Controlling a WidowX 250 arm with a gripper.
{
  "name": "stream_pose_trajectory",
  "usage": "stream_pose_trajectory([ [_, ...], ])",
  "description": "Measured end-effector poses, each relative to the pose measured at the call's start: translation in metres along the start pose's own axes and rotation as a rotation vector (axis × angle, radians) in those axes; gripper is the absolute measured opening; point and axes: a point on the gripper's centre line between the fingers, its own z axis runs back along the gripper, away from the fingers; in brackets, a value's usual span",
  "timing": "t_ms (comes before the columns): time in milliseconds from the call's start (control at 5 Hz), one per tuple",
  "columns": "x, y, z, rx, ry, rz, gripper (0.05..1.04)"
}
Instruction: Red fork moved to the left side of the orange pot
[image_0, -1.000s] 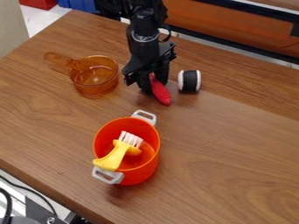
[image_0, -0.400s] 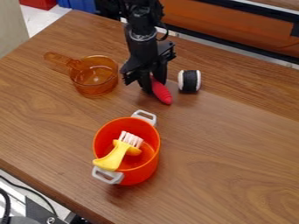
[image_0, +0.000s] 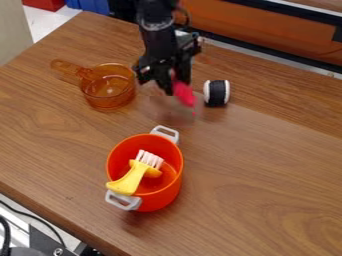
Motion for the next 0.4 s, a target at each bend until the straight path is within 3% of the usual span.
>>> stream_pose_trajectory([
  [200, 0.008, 0.000, 0.023, -0.059, -0.016, -0.029, 0.357],
  [400, 0.021, 0.024, 0.046, -0.062, -0.057, -0.014, 0.357],
])
